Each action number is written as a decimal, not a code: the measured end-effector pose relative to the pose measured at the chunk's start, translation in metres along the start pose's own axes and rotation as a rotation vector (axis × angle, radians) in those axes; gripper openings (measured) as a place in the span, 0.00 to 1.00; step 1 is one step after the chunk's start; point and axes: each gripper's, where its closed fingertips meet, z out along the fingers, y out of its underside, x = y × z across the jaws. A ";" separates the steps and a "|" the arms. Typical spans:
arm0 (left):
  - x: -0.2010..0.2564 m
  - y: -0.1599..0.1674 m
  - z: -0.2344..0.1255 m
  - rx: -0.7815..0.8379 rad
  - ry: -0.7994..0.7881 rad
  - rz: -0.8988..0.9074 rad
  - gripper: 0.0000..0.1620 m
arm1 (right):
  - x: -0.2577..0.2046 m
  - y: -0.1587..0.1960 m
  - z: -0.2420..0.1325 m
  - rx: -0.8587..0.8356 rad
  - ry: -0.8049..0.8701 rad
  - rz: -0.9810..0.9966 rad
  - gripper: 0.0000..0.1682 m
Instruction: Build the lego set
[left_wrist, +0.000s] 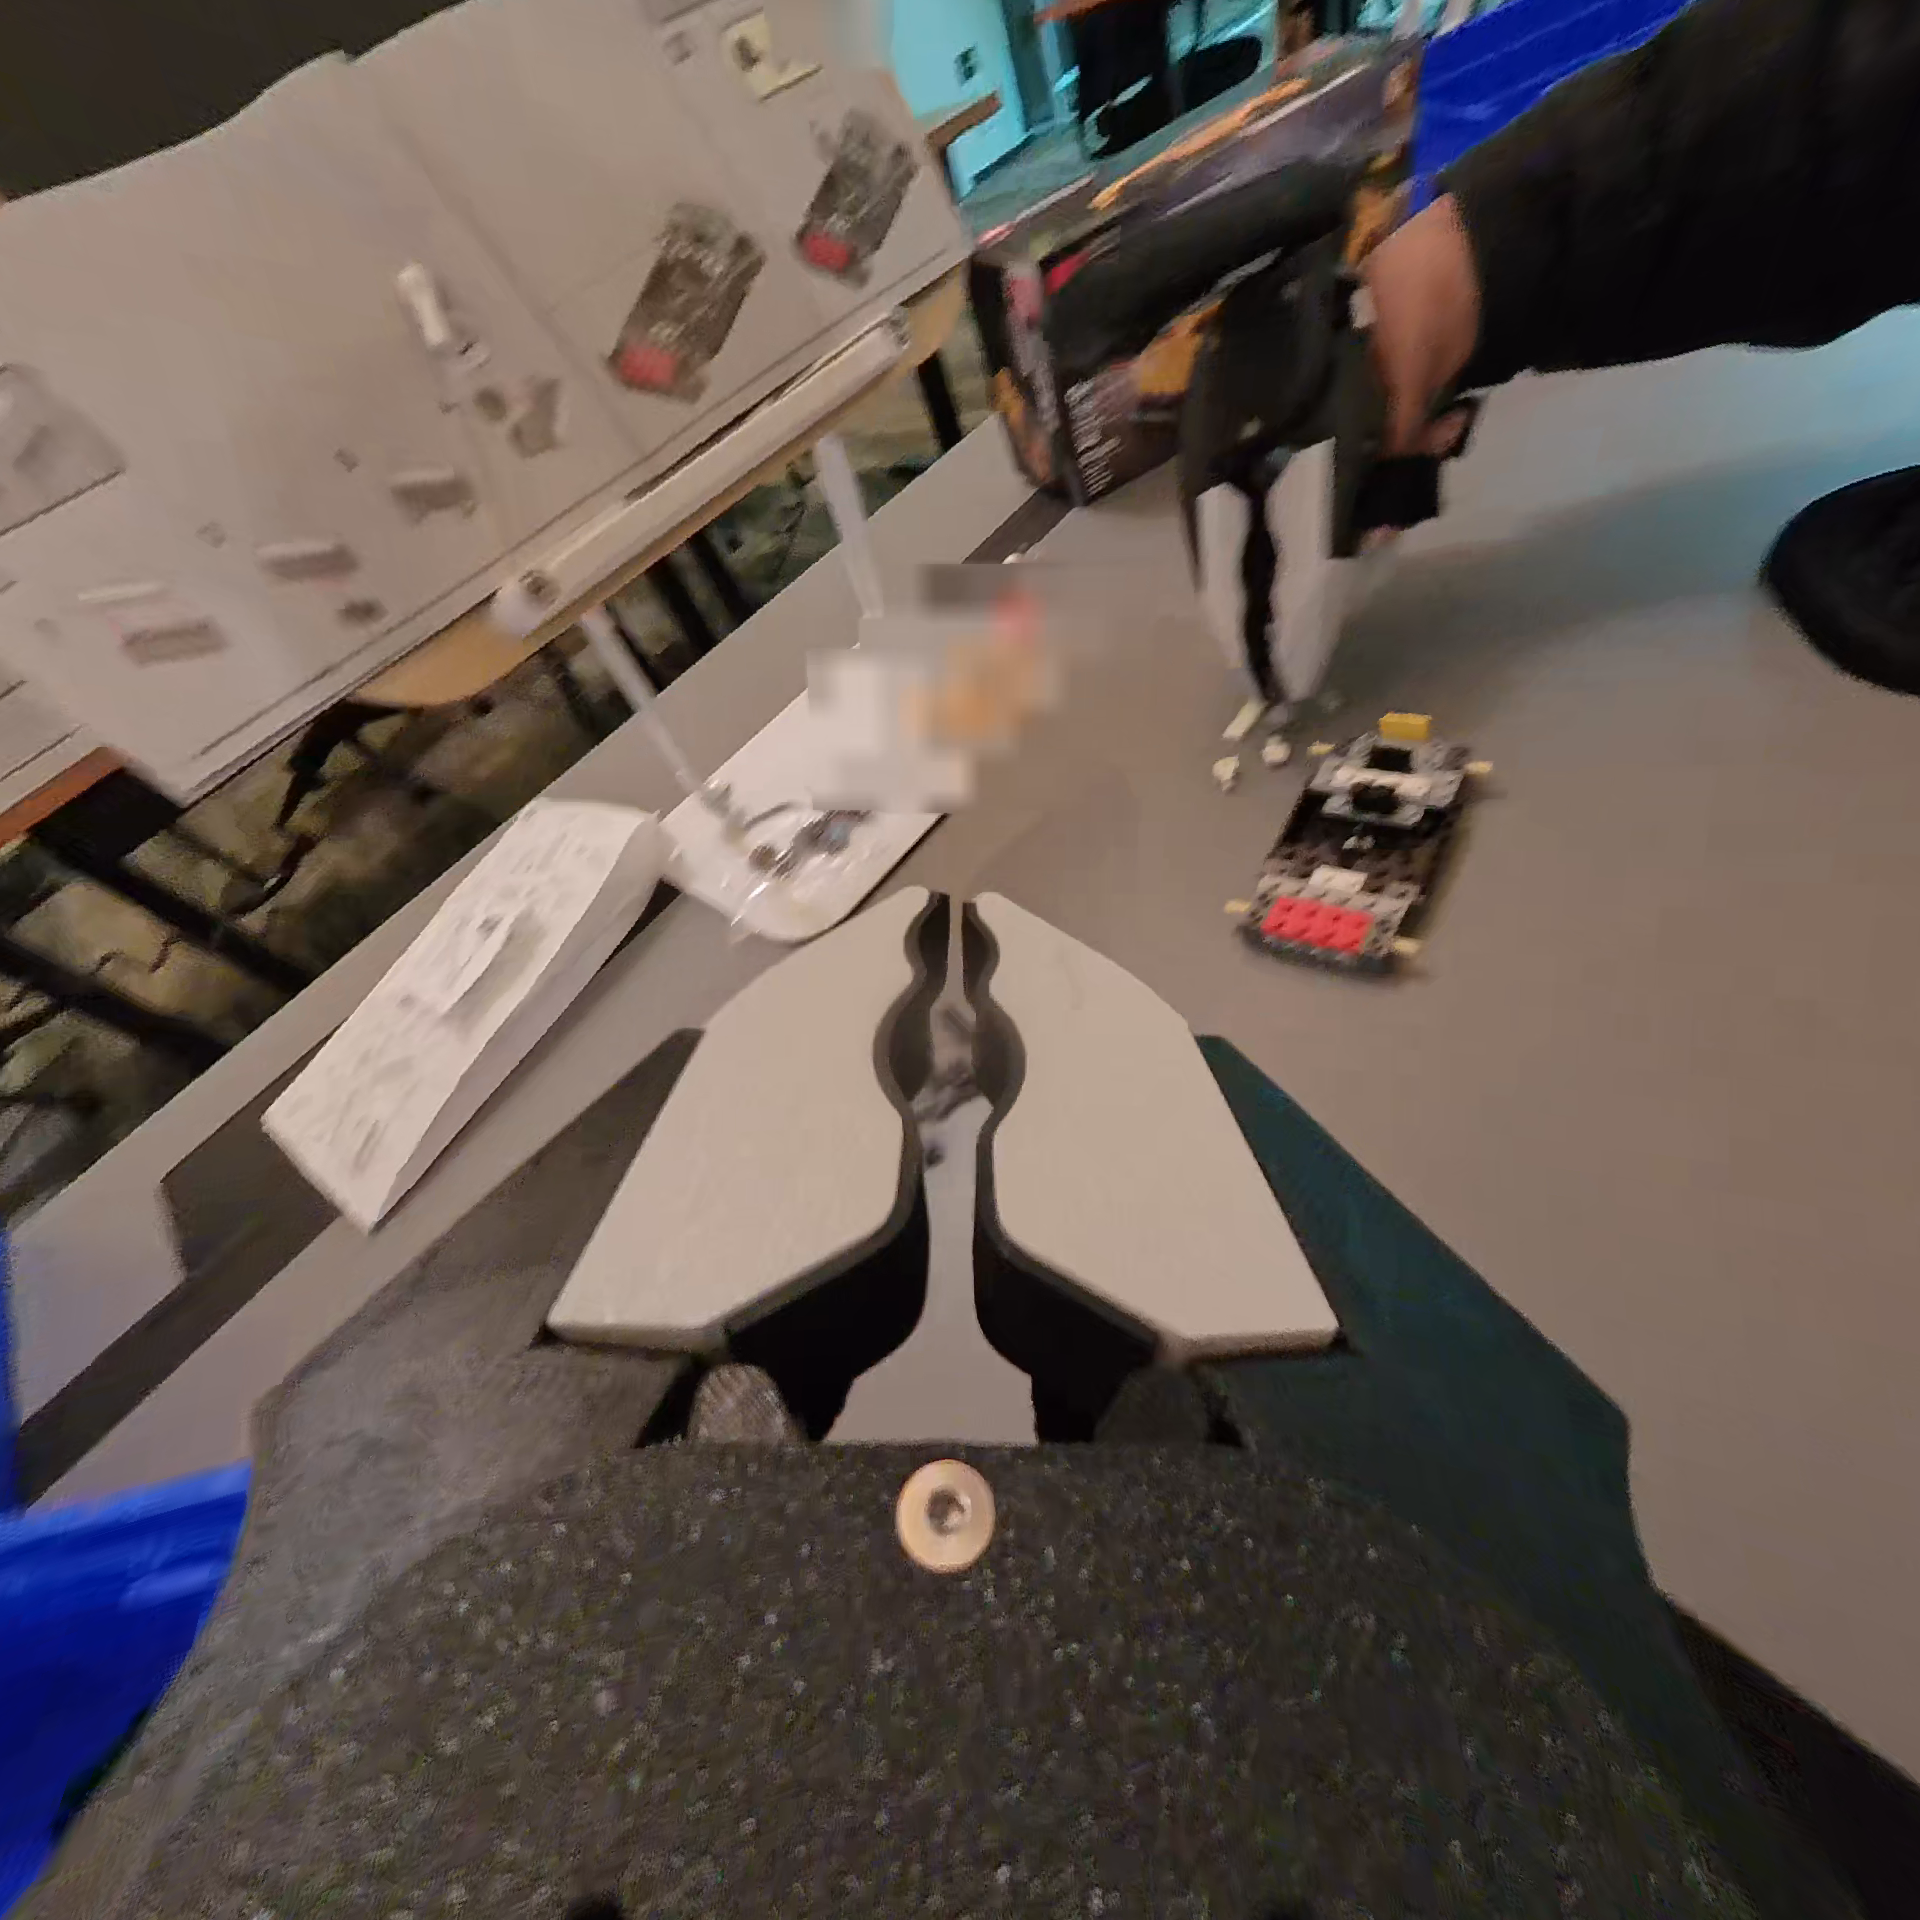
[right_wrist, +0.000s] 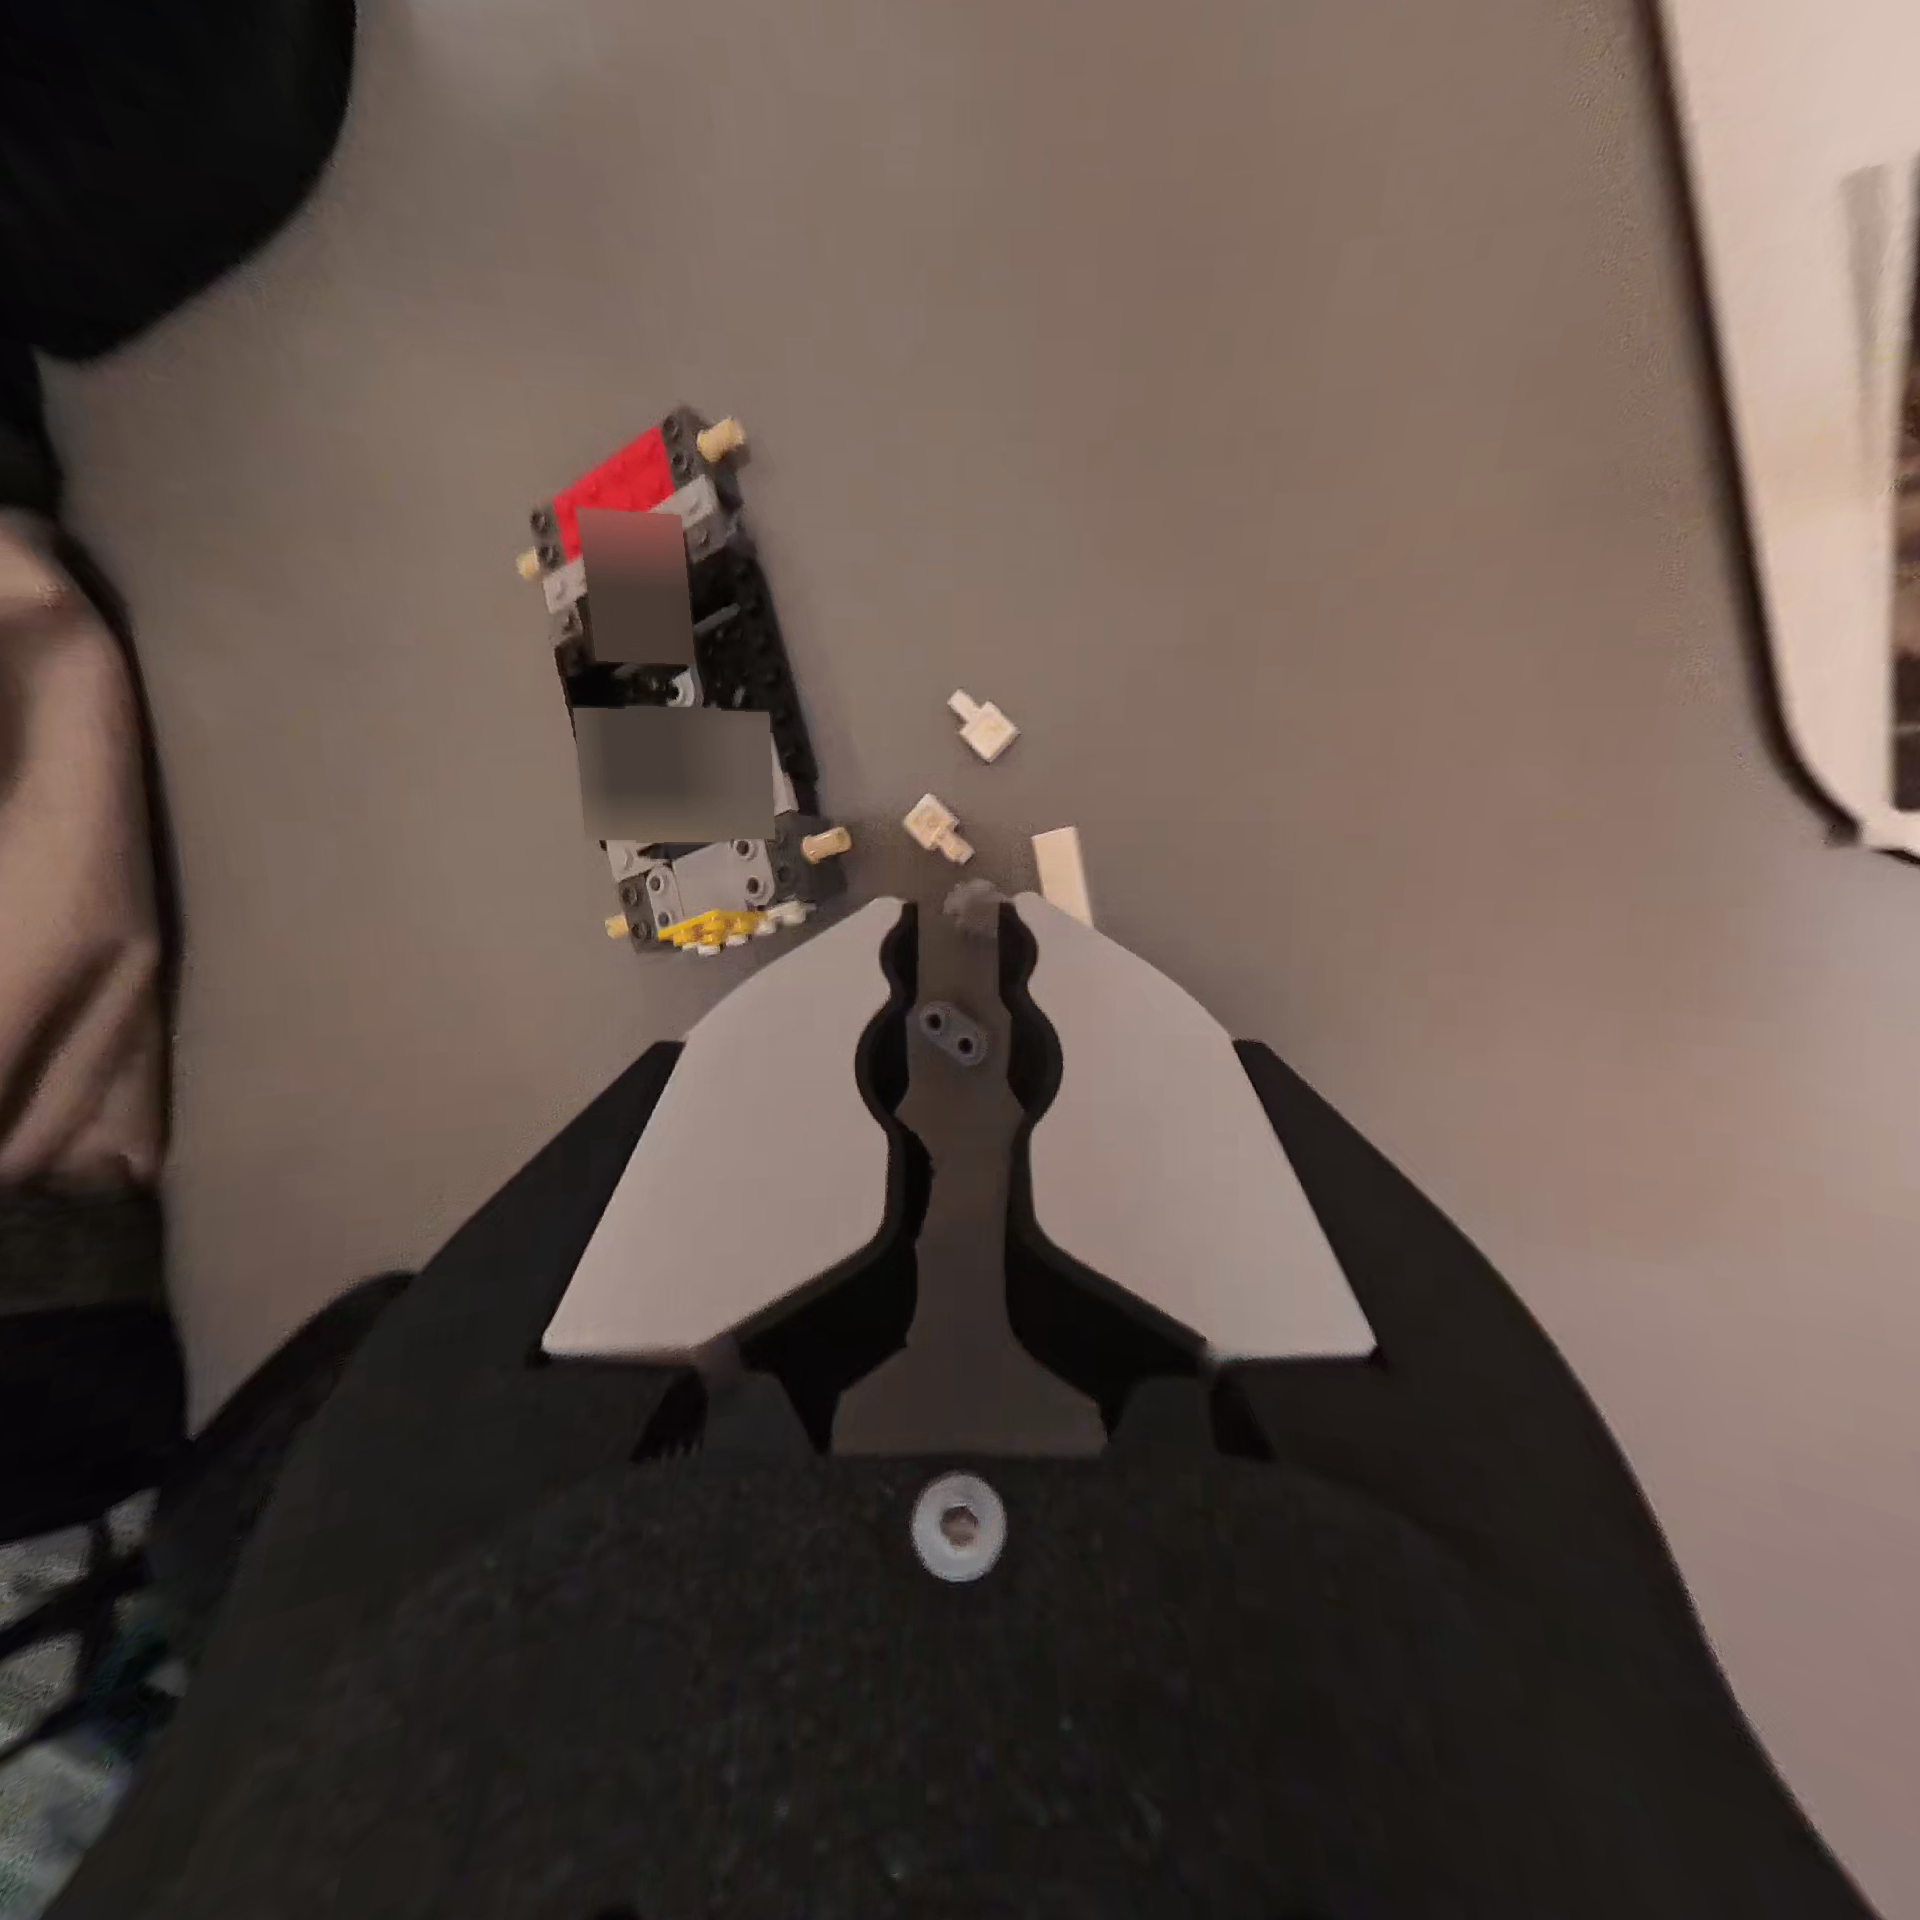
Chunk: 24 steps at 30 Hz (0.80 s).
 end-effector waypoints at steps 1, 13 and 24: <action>-0.010 0.006 -0.007 -0.026 -0.039 -0.005 0.01 | -0.002 0.002 0.002 -0.014 0.013 -0.034 0.09; -0.132 0.124 -0.140 -0.753 -0.162 -0.242 0.11 | -0.036 -0.026 -0.020 0.263 0.062 -0.097 0.11; -0.187 0.240 -0.170 -1.343 -0.078 -0.357 0.16 | -0.079 -0.037 -0.023 0.480 -0.009 -0.121 0.10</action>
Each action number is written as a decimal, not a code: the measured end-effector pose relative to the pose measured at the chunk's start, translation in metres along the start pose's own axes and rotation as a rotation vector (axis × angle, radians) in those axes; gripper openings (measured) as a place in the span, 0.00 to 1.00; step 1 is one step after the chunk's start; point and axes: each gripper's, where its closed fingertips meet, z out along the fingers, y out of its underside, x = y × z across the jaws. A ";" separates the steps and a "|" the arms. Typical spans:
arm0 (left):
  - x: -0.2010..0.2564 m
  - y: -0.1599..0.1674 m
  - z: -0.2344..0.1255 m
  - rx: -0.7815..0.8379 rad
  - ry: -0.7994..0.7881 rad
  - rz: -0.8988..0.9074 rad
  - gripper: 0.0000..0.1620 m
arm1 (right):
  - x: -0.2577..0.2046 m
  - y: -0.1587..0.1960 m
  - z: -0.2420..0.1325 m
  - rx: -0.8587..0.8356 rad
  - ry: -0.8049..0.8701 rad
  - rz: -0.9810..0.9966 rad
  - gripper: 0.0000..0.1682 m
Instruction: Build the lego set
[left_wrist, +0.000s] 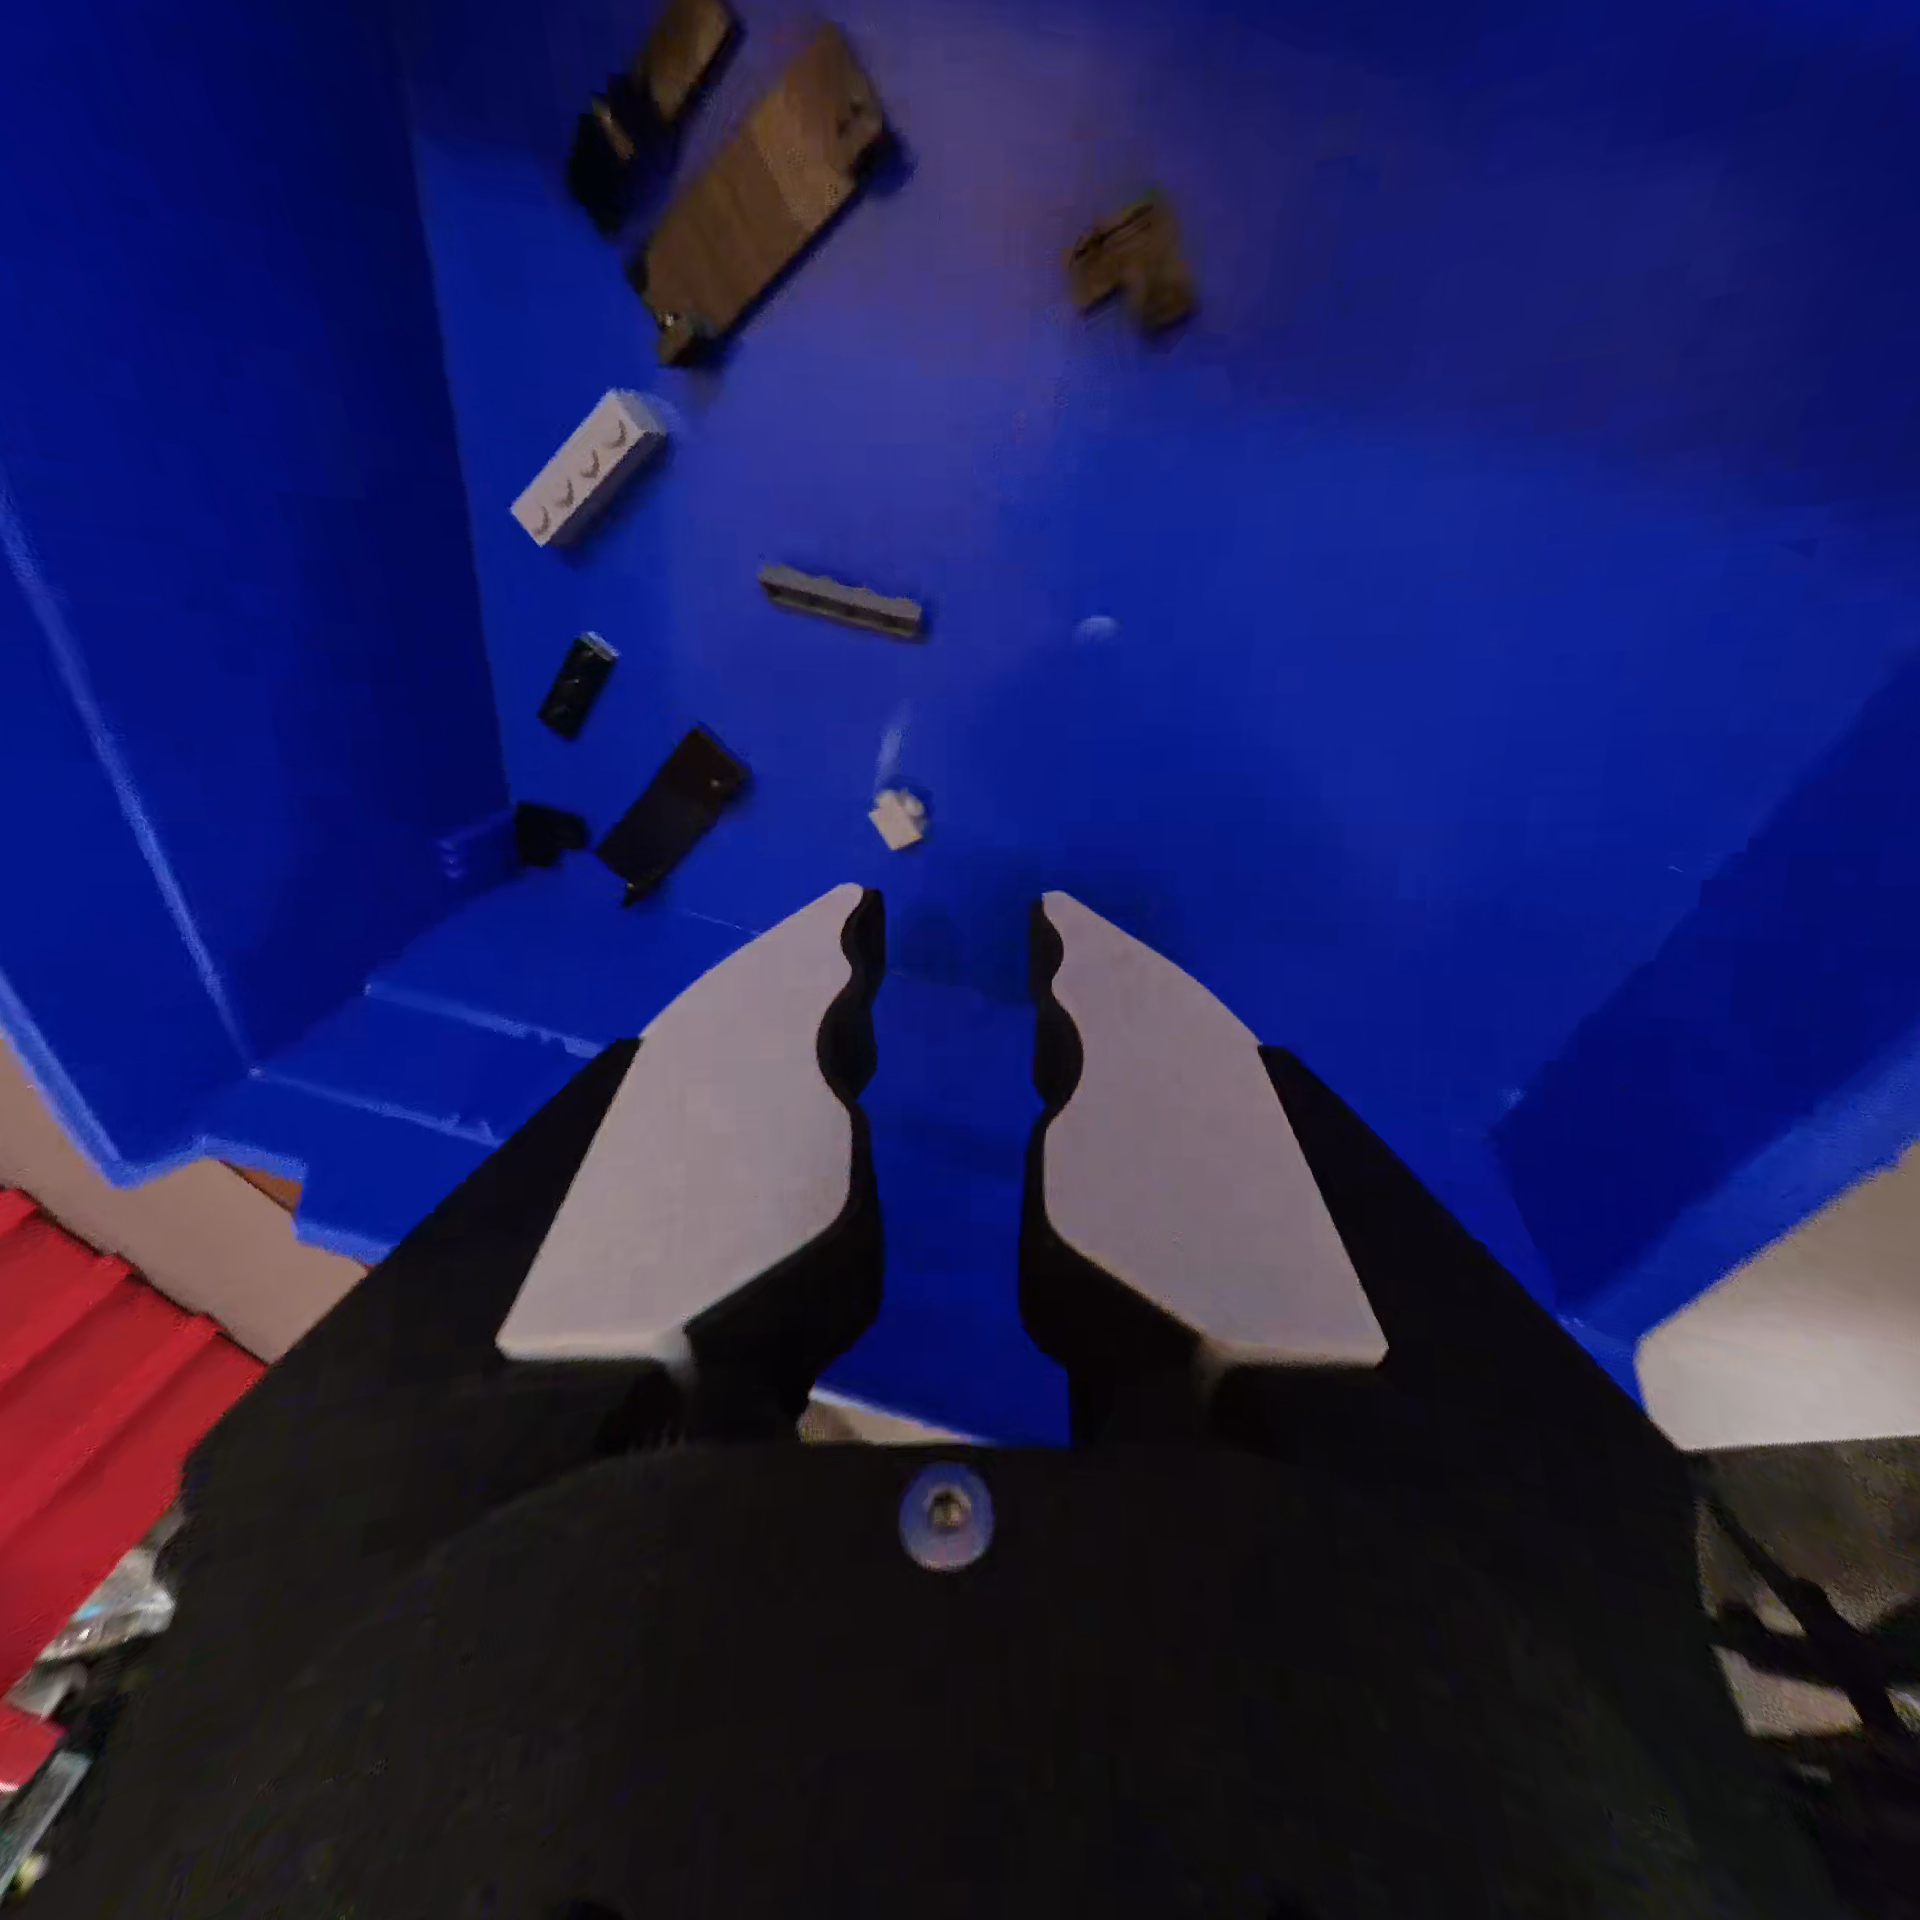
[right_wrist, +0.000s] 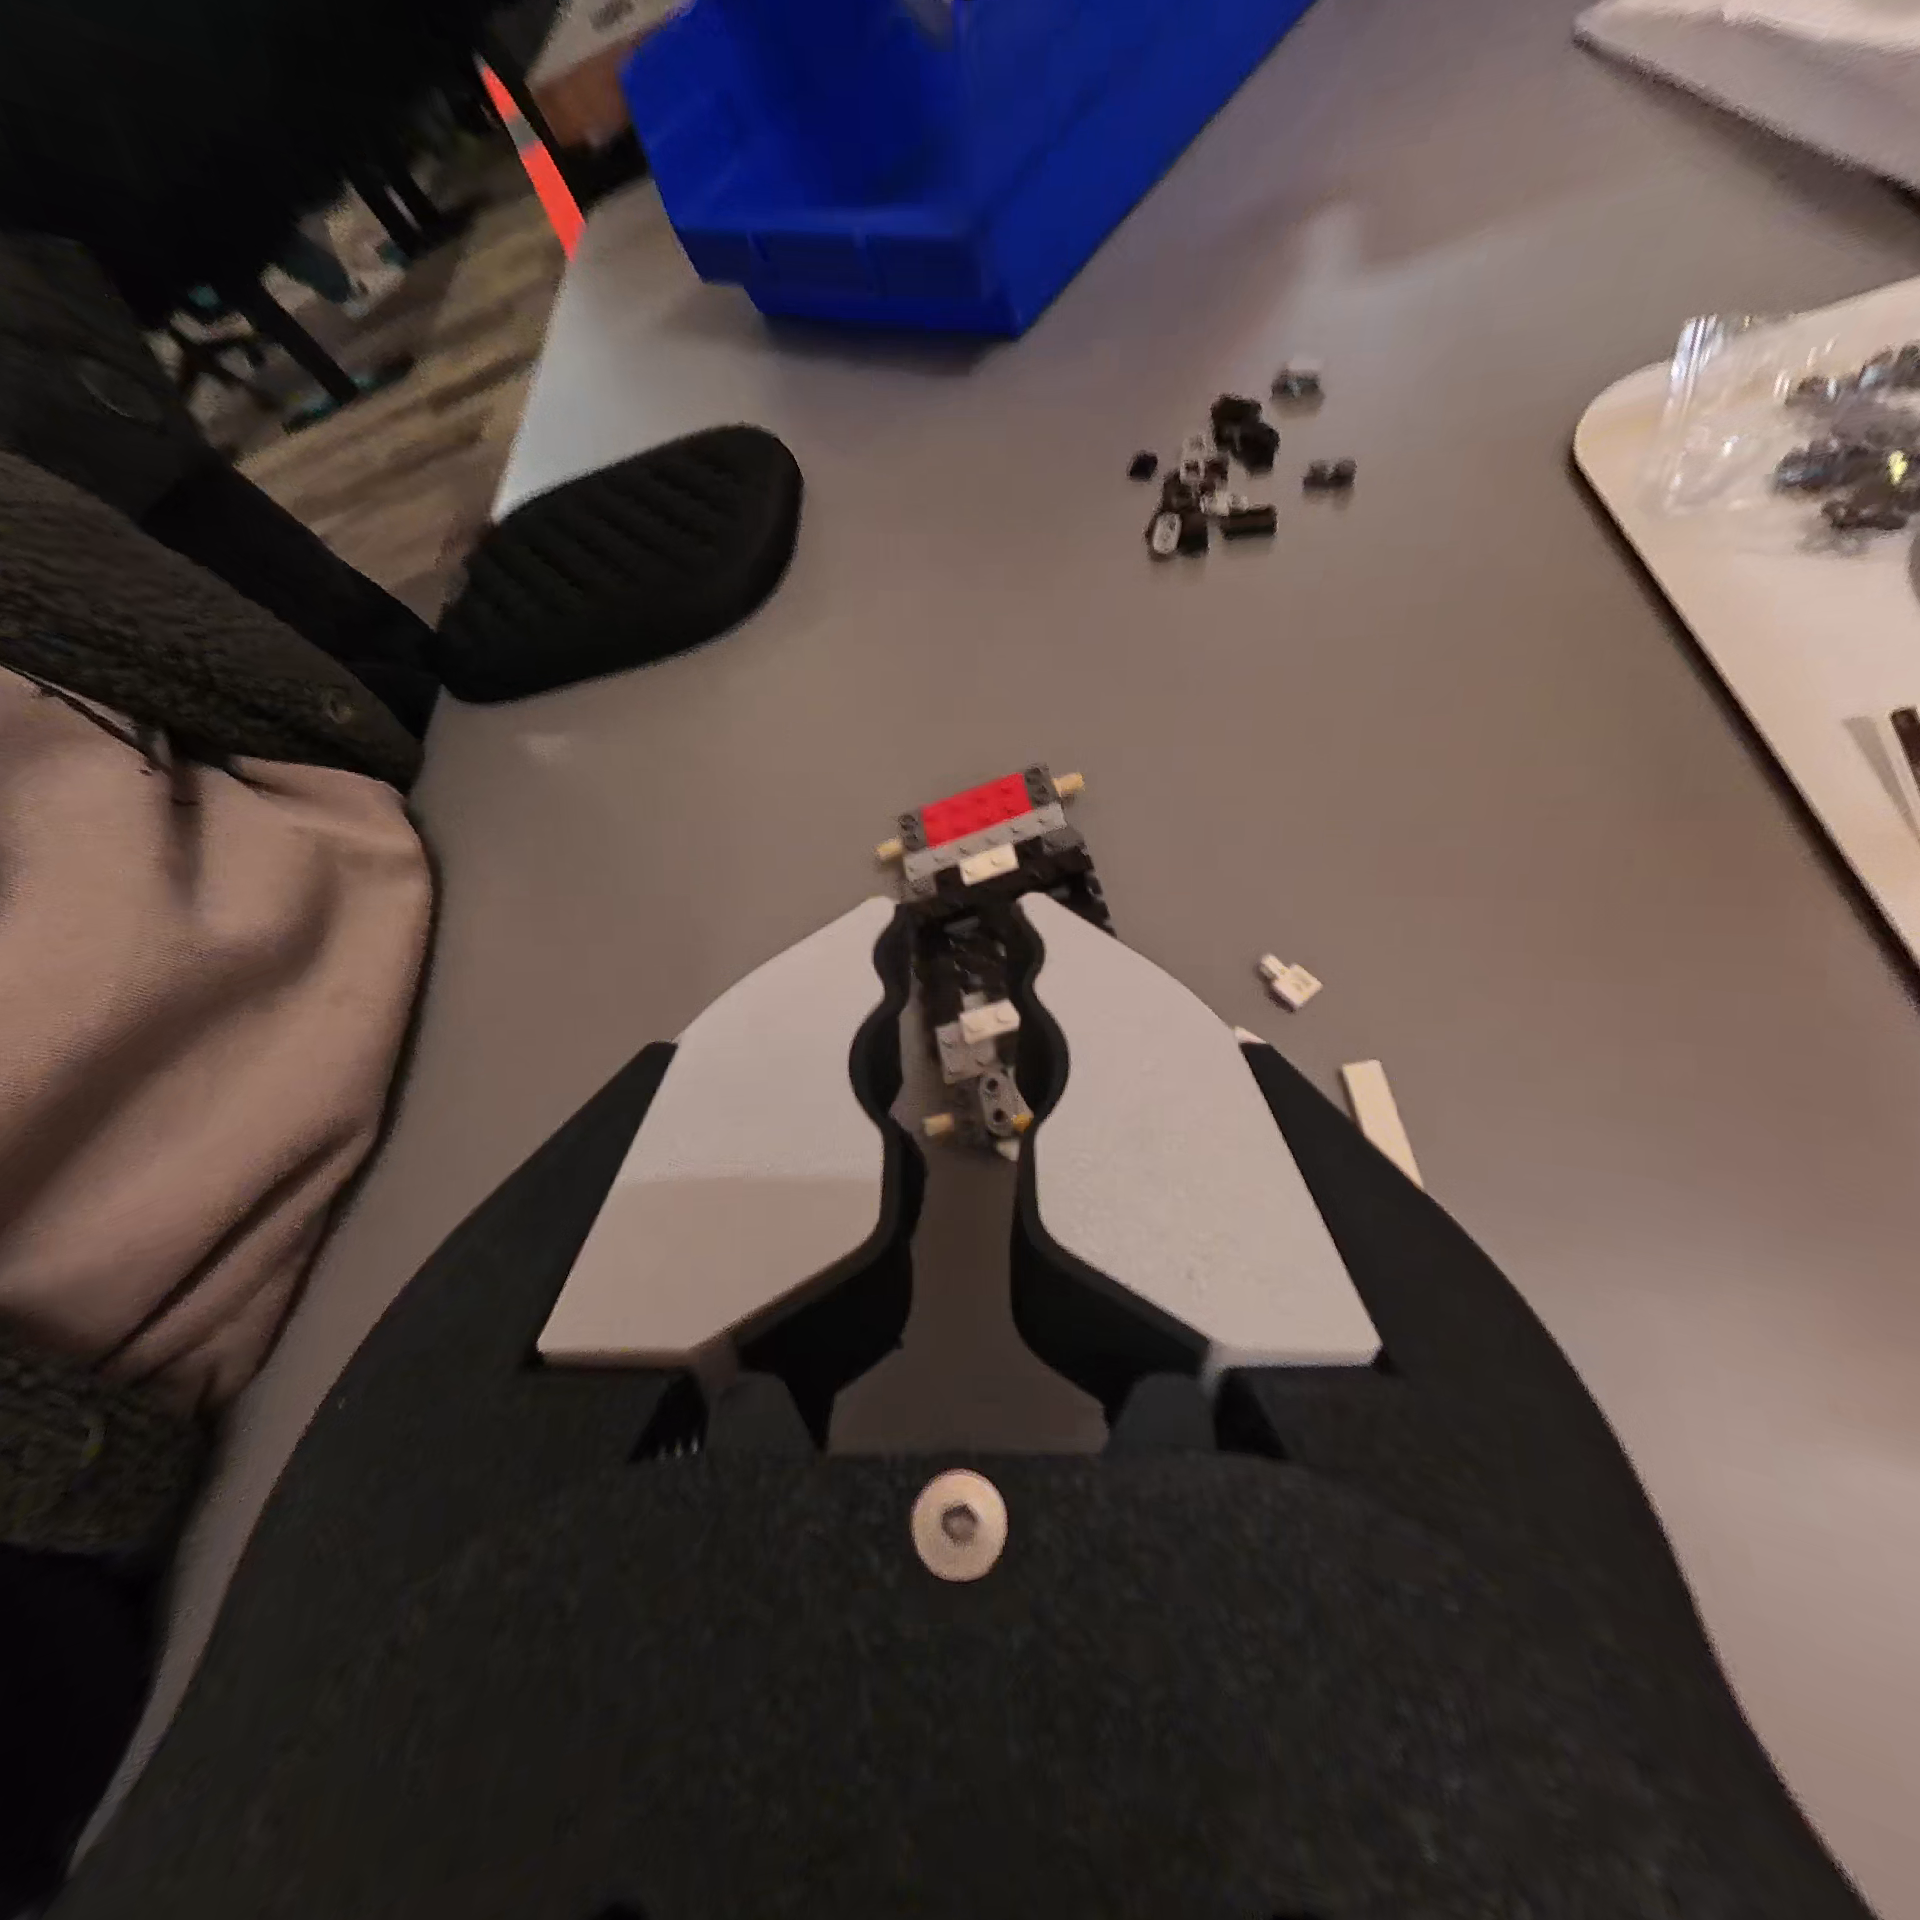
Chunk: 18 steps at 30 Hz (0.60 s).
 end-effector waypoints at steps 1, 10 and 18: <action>-0.005 0.000 0.007 -0.034 0.002 -0.010 0.16 | -0.004 -0.003 -0.003 0.038 0.002 -0.006 0.10; -0.016 0.003 0.042 -0.157 0.082 -0.092 0.15 | -0.017 -0.007 -0.041 0.220 0.072 0.020 0.10; -0.011 0.001 0.046 -0.194 0.086 -0.079 0.07 | -0.014 -0.006 -0.051 0.280 0.088 0.050 0.09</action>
